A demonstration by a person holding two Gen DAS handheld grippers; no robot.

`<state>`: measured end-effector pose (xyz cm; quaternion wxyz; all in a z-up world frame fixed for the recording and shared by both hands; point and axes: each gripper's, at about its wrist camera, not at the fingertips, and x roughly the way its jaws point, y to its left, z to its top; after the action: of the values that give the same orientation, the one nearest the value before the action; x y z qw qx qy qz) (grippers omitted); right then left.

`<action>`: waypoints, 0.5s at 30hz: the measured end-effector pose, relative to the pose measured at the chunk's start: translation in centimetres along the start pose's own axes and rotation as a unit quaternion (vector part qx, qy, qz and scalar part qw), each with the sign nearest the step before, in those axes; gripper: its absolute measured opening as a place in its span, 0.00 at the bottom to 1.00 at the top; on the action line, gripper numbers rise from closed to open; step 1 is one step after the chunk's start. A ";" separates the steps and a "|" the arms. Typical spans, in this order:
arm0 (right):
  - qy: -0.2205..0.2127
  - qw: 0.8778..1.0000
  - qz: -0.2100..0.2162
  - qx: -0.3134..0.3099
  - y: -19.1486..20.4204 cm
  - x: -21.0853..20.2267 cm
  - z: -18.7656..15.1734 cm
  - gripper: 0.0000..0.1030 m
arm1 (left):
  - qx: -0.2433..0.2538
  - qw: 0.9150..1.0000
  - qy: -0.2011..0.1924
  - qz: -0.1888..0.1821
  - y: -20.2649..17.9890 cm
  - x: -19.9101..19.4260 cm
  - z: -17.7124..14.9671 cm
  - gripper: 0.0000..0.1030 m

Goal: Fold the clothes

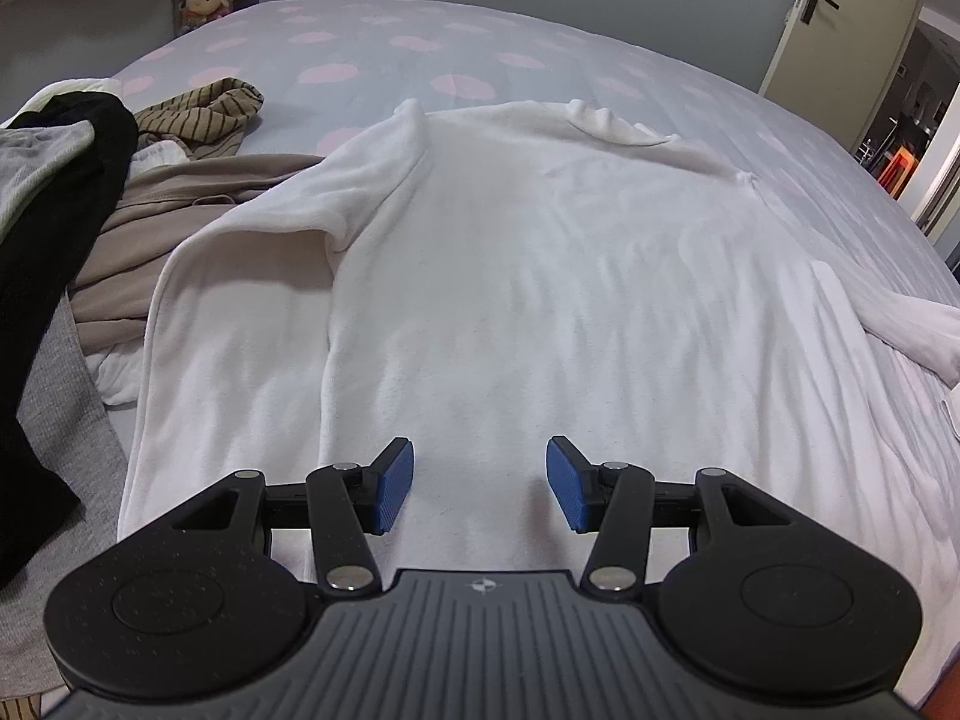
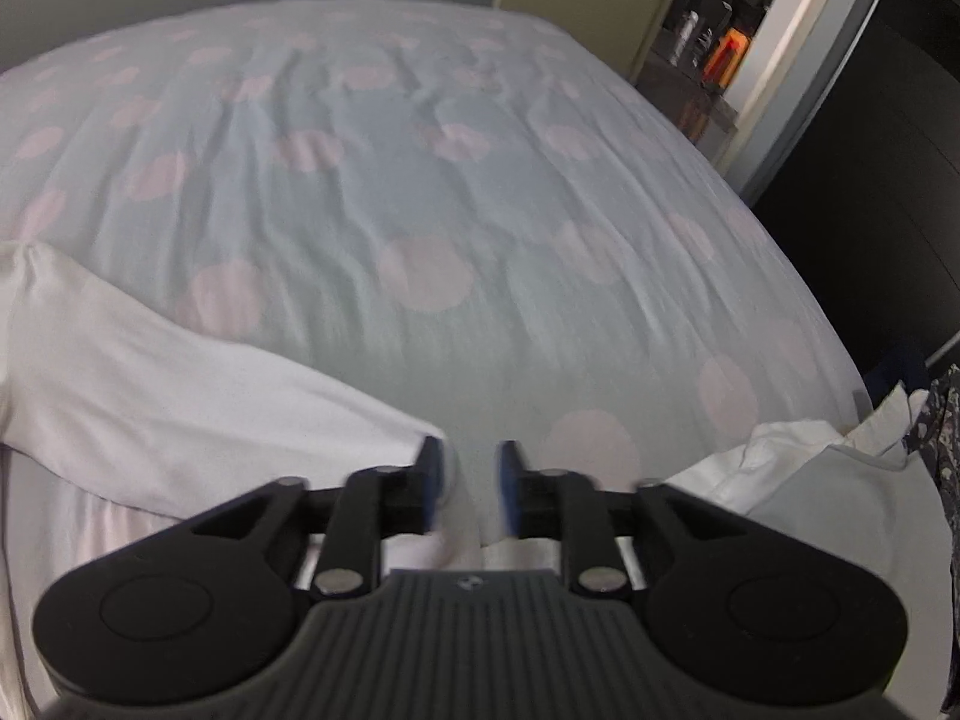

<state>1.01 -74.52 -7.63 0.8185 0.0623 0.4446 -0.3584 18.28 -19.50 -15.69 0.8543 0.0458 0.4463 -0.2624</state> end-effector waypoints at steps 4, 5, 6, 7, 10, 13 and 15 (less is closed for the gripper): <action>-0.028 0.999 0.026 -0.017 0.8 -2.1 -1.3 0.33 | -0.003 1.000 -0.004 -0.005 -0.1 -0.4 0.0 0.46; -0.028 0.998 0.044 -0.028 1.6 -2.6 -2.0 0.33 | -0.004 1.000 -0.006 -0.006 -0.1 -0.6 0.0 0.46; -0.021 0.998 0.053 -0.035 2.4 -2.5 -2.7 0.33 | -0.004 1.000 -0.008 -0.007 -0.2 -0.7 0.0 0.46; -0.013 0.997 0.061 -0.041 3.2 -2.2 -3.4 0.34 | -0.005 1.000 -0.010 -0.007 -0.1 -0.9 0.0 0.46; 0.010 0.995 0.084 -0.059 5.5 -1.5 -5.5 0.41 | -0.011 1.000 -0.014 -0.007 0.1 -1.3 -0.1 0.46; 0.034 0.991 0.107 -0.077 7.8 -0.8 -7.7 0.51 | -0.020 1.000 -0.016 -0.005 0.6 -1.5 -0.1 0.46; 0.050 0.991 0.102 -0.071 8.1 0.4 -8.4 0.51 | -0.024 1.000 -0.017 -0.005 0.8 -1.6 0.0 0.46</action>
<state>0.63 -65.24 -14.66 0.8300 0.0669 0.5003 -0.2375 17.94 -18.19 -14.59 0.8613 0.0184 0.4380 -0.2569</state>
